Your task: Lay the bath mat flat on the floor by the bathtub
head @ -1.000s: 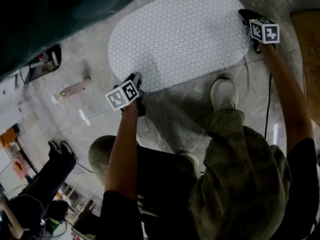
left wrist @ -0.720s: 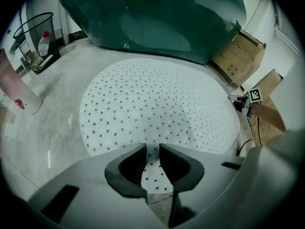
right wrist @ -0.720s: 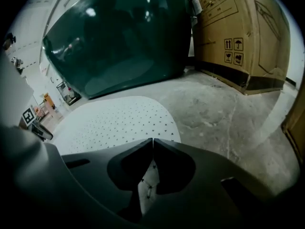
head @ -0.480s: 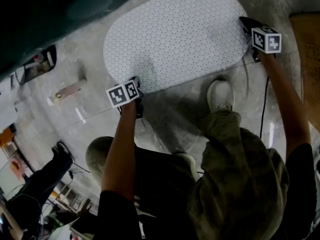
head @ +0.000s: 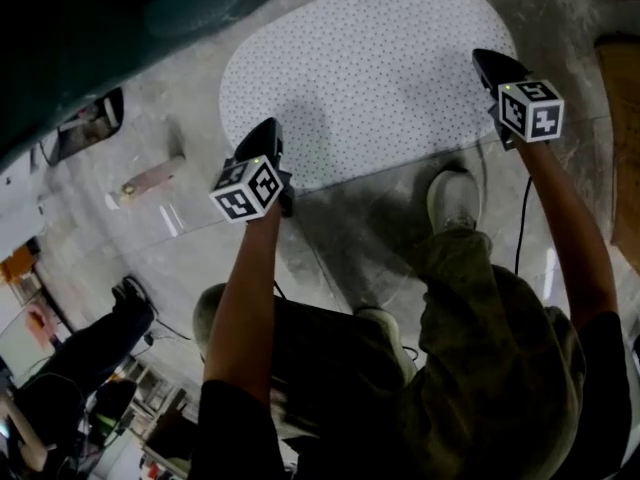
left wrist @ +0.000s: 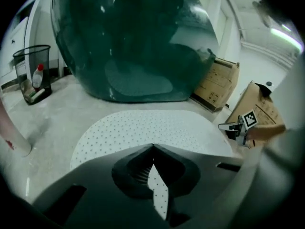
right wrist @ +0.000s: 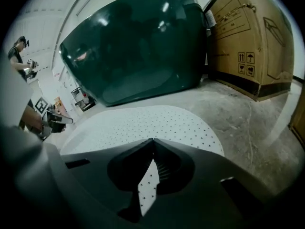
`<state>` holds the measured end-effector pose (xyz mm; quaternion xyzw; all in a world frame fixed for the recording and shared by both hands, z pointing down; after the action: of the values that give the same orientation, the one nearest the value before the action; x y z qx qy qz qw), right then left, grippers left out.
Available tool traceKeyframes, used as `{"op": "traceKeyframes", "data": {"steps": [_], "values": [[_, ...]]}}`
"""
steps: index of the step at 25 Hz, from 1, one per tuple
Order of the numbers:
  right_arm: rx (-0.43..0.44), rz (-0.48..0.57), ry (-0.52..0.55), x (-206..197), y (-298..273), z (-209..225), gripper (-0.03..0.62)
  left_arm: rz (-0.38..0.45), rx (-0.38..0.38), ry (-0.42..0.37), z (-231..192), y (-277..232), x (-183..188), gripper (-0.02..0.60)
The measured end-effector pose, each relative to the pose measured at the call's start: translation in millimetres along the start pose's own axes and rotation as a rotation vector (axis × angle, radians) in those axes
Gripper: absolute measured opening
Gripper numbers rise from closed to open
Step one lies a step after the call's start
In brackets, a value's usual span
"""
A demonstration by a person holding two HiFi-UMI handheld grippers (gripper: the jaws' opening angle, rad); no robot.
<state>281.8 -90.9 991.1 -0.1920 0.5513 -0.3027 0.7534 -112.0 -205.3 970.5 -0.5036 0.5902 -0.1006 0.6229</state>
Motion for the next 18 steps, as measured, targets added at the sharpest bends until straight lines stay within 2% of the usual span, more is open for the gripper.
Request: {"op": "traceKeyframes", "data": {"steps": [2, 5, 9, 13, 14, 15, 18], "values": [[-0.03, 0.005, -0.034, -4.4, 3.1, -0.3, 0.025, 0.057, 0.01, 0.011, 6.4, -0.1, -0.6, 0.02], [-0.082, -0.001, -0.114, -13.2, 8.6, -7.4, 0.025, 0.058, -0.007, -0.008, 20.6, -0.8, -6.0, 0.02], [-0.102, -0.107, -0.165, -36.4, 46.2, -50.2, 0.025, -0.002, -0.03, 0.028, 45.0, 33.5, -28.6, 0.02], [-0.1, -0.186, -0.183, -45.6, 91.2, -81.2, 0.025, -0.125, -0.079, -0.044, 72.3, 92.8, -67.8, 0.02], [-0.1, -0.196, -0.198, -45.8, 100.9, -85.0, 0.025, -0.129, -0.061, -0.015, 72.3, 106.9, -70.6, 0.02], [-0.099, -0.202, -0.221, -45.0, 110.4, -88.9, 0.025, -0.11, -0.019, 0.055, 68.0, 120.5, -68.0, 0.02], [-0.088, -0.223, -0.299, -36.5, 146.7, -102.0, 0.023, 0.005, 0.156, 0.352, 53.1, 170.4, -49.7, 0.02]]}}
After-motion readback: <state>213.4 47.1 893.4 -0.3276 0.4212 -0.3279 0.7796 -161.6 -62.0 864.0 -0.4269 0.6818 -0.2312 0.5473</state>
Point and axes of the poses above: the fingertips, and each gripper's own axes: y backward along the fingers, z to its right, x out of its top, the point moved 1 cm from there along y, backward along the fingers, and after that the axes turned 6 degrees about x, right-handed, at the moved point
